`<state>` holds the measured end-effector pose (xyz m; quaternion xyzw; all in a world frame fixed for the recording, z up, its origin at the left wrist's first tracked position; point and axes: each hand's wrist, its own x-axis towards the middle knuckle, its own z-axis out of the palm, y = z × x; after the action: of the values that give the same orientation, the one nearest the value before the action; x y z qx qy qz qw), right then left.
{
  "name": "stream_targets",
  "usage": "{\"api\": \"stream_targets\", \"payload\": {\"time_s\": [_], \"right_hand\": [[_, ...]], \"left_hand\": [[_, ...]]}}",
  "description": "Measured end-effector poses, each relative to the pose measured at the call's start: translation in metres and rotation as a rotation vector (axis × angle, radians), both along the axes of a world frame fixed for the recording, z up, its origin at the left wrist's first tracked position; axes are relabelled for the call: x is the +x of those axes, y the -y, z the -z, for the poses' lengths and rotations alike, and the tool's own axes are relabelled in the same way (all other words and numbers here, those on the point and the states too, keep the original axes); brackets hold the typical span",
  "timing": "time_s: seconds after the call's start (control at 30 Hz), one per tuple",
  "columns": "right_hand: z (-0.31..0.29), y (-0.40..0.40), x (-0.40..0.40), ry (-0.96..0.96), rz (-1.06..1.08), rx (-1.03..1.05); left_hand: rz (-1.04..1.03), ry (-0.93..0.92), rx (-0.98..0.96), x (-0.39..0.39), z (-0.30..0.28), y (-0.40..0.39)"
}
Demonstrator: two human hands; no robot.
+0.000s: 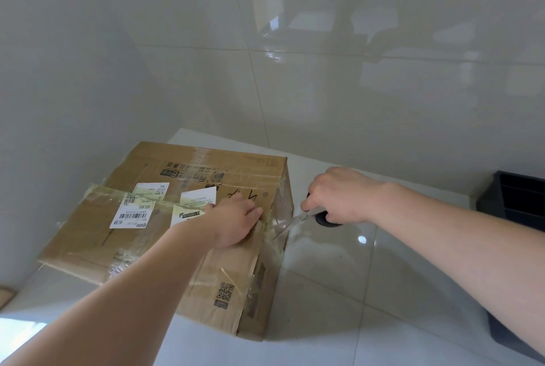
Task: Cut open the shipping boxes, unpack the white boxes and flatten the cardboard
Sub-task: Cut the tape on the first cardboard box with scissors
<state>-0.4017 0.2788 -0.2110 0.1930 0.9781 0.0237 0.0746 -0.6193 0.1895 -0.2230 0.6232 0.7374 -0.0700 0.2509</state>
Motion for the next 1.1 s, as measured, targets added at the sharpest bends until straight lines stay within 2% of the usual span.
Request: {"api": "stream_targets", "payload": {"time_s": [0.2,0.8,1.1], "right_hand": [[0.003,-0.004,0.003,-0.047,-0.068,-0.059],[-0.012,0.035,-0.033,0.174,-0.311,0.038],[0.001,0.051,-0.039,0.052,-0.33,0.02]], "left_hand": [[0.045,-0.017,-0.032,0.0,-0.004,0.016],[0.15,-0.037,-0.051,-0.006,-0.011,0.054],[0.13,-0.017,0.048,-0.008,-0.01,0.055]]}}
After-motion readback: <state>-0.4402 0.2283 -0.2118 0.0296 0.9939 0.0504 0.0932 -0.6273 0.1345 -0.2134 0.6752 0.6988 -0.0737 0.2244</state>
